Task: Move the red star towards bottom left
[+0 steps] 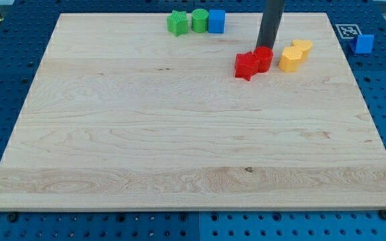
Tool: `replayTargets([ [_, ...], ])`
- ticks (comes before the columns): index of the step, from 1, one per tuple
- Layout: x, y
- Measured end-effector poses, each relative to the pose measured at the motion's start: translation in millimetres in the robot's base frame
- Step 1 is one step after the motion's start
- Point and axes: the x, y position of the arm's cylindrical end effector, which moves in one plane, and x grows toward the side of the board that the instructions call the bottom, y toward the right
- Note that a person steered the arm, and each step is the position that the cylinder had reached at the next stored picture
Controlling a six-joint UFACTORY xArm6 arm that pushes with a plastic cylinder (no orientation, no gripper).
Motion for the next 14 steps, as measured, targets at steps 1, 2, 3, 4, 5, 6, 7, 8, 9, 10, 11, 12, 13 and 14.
replayTargets([
  [1,1,-21],
  [2,10,-33],
  [3,24,-33],
  [4,34,-25],
  [5,34,-16],
  [6,44,-11],
  [7,49,-34],
  [8,49,-44],
  [9,49,-58],
  [10,49,-72],
  [11,58,-71],
  [12,60,-53],
  [13,64,-52],
  [14,74,-52],
])
